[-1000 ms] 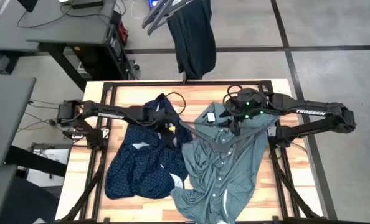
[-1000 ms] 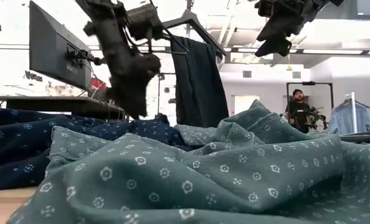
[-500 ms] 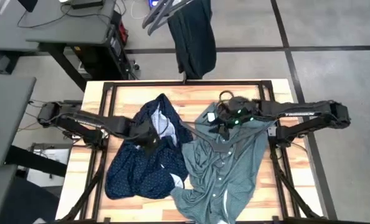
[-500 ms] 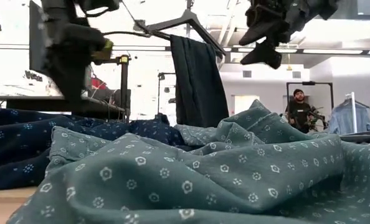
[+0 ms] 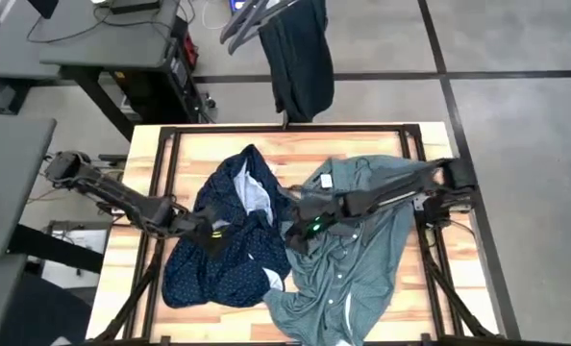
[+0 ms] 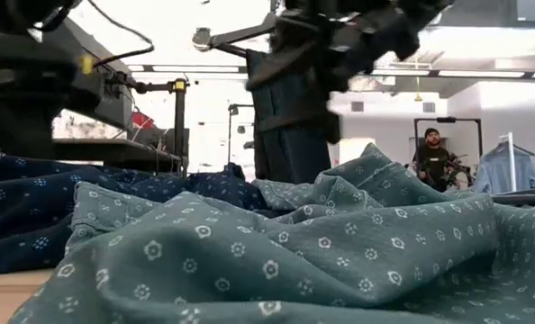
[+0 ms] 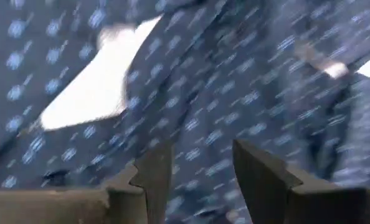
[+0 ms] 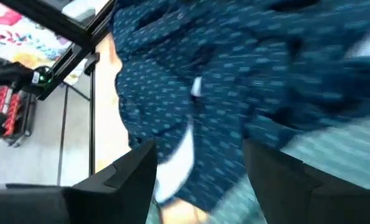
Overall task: Hang clothes
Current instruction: Hang the blue polo shirt on the rack
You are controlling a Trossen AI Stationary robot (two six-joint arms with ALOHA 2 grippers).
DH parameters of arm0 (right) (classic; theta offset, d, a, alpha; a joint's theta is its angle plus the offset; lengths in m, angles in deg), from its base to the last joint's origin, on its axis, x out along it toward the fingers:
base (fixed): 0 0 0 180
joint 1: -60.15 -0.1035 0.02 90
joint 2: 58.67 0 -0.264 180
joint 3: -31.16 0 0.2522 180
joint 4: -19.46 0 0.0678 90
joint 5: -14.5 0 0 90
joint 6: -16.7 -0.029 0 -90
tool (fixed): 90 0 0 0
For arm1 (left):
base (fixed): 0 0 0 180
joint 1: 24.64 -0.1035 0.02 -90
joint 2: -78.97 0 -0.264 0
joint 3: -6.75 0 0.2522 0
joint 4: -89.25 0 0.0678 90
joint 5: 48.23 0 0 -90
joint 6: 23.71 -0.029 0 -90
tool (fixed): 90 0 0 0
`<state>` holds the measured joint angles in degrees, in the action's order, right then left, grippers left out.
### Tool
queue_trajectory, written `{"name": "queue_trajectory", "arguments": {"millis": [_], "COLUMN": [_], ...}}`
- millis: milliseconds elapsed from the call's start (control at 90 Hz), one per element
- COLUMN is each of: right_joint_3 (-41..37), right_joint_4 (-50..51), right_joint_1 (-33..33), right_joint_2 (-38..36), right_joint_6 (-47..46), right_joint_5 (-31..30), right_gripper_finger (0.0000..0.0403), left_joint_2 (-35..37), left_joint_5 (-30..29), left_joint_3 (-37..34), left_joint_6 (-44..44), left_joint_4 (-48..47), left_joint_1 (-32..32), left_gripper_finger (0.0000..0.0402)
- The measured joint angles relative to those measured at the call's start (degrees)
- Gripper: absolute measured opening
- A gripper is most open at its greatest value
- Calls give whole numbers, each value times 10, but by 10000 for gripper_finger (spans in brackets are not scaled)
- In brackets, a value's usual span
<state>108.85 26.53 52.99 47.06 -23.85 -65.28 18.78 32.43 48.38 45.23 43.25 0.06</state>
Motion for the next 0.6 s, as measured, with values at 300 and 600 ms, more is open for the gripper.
{"name": "queue_trajectory", "arguments": {"millis": [300, 600], "right_joint_3": [142, 204], "right_joint_4": [75, 334], "right_joint_1": [-15, 34], "right_joint_2": [166, 166], "right_joint_6": [-27, 142], "right_joint_5": [-1, 4], "right_gripper_finger": [222, 222], "left_joint_2": [-32, -177], "left_joint_5": [0, -17], "left_joint_3": [-10, -7], "left_joint_6": [42, 82], "left_joint_4": [41, 242], "left_joint_1": [81, 153], "left_gripper_finger": [150, 150]}}
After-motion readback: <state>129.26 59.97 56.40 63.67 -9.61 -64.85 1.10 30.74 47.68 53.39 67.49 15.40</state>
